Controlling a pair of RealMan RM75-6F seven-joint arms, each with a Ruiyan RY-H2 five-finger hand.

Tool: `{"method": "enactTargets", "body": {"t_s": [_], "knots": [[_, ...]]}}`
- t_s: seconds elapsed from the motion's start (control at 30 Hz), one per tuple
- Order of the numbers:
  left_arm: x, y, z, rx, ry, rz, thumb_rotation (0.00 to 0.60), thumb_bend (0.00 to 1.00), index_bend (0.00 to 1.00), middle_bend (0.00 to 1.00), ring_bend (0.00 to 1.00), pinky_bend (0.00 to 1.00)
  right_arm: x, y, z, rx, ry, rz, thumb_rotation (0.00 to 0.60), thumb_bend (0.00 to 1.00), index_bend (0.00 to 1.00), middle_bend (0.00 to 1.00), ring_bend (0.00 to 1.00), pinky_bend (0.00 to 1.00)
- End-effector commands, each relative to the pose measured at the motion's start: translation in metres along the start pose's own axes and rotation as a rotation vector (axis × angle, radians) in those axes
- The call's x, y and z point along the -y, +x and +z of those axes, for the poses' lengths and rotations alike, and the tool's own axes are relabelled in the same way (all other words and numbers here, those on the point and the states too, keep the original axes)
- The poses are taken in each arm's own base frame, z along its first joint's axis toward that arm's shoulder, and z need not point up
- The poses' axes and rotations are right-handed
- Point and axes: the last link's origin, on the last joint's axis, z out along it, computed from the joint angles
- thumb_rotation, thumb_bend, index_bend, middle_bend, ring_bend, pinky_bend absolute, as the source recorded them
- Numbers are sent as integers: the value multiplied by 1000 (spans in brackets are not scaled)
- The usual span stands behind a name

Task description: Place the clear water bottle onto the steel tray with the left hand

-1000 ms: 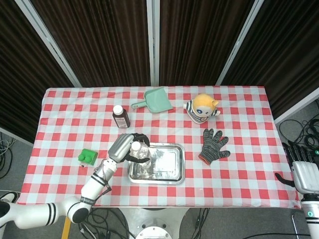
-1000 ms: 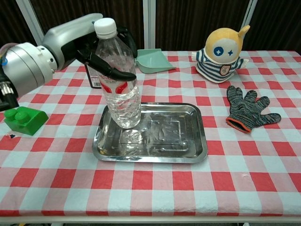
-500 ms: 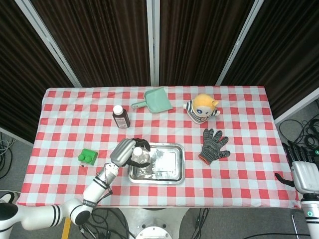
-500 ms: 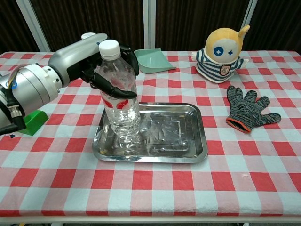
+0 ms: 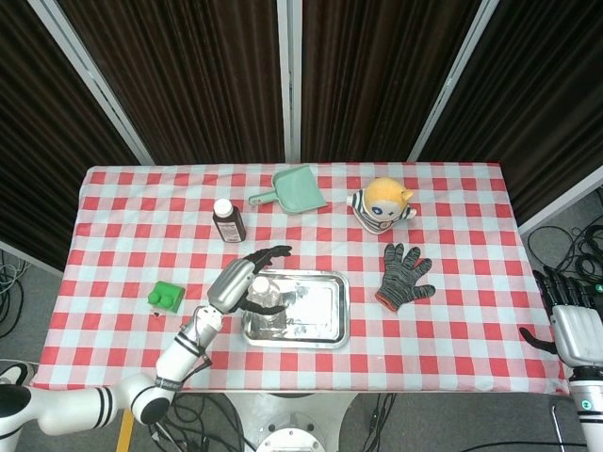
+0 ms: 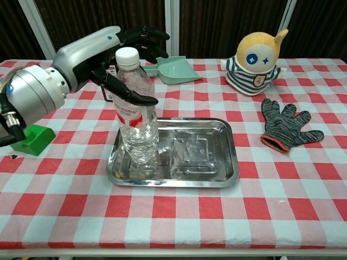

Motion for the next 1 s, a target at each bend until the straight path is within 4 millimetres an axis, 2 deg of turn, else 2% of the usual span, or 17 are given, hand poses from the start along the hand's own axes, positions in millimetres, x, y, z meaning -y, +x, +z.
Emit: {"method": "enactTargets", "body": {"t_s": [0.03, 0.17, 0.4, 0.5, 0.57, 0.7, 0.77, 0.87, 1.0], "knots": [[-9, 11, 2, -29, -11, -16, 600, 0, 175, 282, 214, 283, 0, 1, 0, -2, 0, 1, 600, 120, 0, 0, 0, 0], [-27, 31, 1, -72, -37, -27, 600, 0, 174, 281, 213, 279, 0, 1, 0, -4, 1, 2, 600, 120, 0, 0, 0, 0], [-68, 99, 2, -200, -54, 7, 600, 0, 174, 281, 213, 277, 1, 1, 0, -2, 1, -1, 600, 120, 0, 0, 0, 0], [-70, 130, -7, -269, -23, 71, 600, 0, 175, 282, 213, 280, 2, 0, 0, 3, 5, -2, 600, 120, 0, 0, 0, 0], [-62, 147, -15, -316, 1, 159, 600, 28, 176, 287, 213, 281, 2, -1, 0, 4, 6, -2, 600, 120, 0, 0, 0, 0], [-18, 174, -51, -372, 82, 448, 600, 150, 196, 296, 213, 289, 2, -2, -1, 6, 7, -8, 600, 120, 0, 0, 0, 0], [3, 181, -71, -373, 94, 596, 600, 189, 219, 300, 213, 302, 2, -3, -1, 8, 7, -13, 600, 120, 0, 0, 0, 0], [36, 188, -106, -338, 117, 793, 600, 194, 264, 301, 213, 295, 2, -4, 0, 10, 6, -18, 600, 120, 0, 0, 0, 0], [68, 190, -152, -283, 187, 897, 600, 169, 297, 301, 213, 275, 3, -4, 0, 9, 5, -19, 600, 120, 0, 0, 0, 0]]}}
